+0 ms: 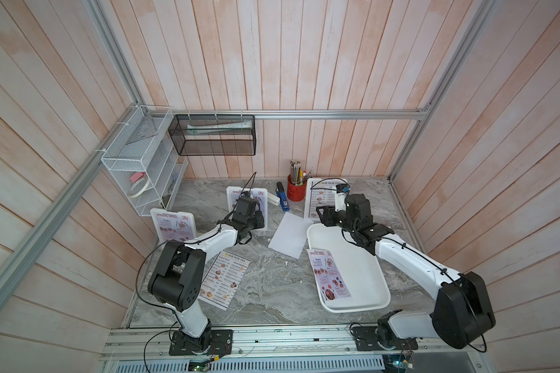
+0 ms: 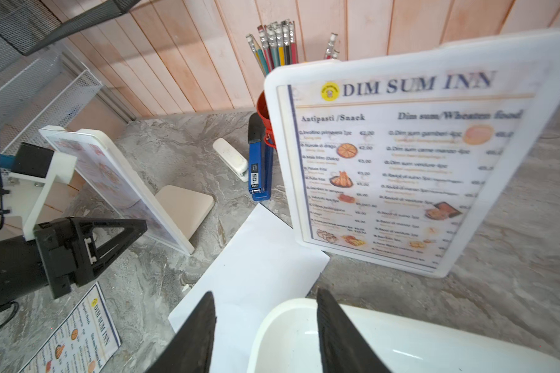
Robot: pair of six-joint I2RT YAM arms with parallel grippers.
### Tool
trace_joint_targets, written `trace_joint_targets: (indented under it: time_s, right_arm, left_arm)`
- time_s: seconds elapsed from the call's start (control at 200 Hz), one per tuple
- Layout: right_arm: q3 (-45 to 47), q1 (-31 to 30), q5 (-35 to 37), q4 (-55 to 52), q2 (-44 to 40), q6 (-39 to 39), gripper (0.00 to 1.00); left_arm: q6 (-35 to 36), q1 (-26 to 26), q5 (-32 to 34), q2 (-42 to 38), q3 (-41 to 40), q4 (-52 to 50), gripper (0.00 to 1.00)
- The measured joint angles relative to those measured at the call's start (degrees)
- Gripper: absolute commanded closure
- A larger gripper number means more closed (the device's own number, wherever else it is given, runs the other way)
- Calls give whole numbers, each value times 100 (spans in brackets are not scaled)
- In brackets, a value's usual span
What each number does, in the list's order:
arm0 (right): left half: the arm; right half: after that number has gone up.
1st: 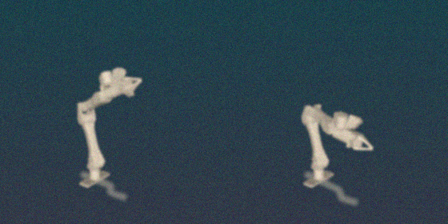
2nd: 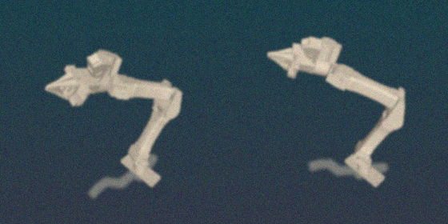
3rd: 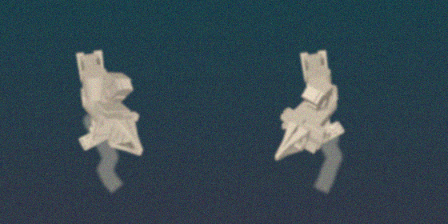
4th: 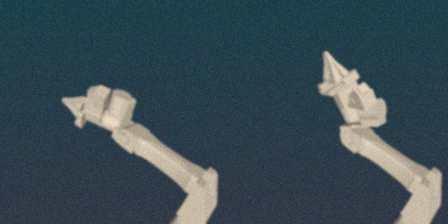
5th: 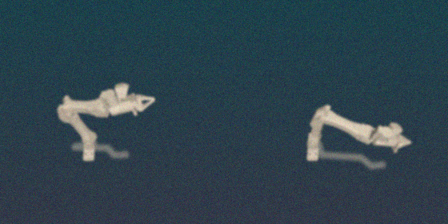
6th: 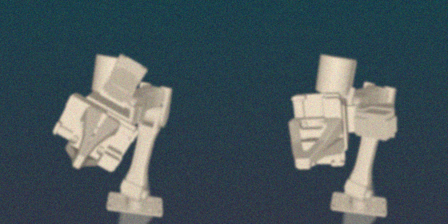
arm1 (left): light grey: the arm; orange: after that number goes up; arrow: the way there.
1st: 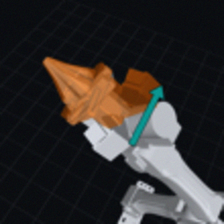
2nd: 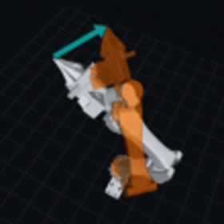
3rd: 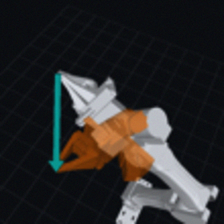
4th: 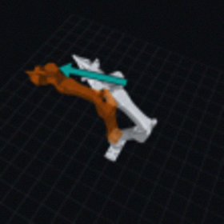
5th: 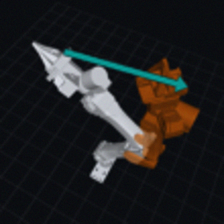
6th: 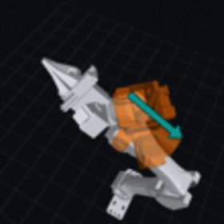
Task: Replace the menus in the menu holders
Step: Adjust the menu holder at the center of the board.
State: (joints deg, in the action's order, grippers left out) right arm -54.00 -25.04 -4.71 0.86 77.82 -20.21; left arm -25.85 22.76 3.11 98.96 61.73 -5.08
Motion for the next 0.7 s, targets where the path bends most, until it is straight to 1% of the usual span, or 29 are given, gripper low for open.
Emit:
trace_joint_targets:
  time_s: [0.13,0.345,0.56,0.7]
  right_arm:
    - [70,131,-7,-111,-144,-37,48]
    - [70,400,-142,-179,-162,-31,47]
    - [70,678,-203,-225,-162,52,47]
    - [70,951,-321,-223,-160,142,45]
  left_arm:
    - [61,-31,57,136,68,2,55]
    - [188,-120,129,144,68,-2,54]
    - [345,-317,35,155,68,46,53]
    - [361,-330,-55,142,66,42,53]
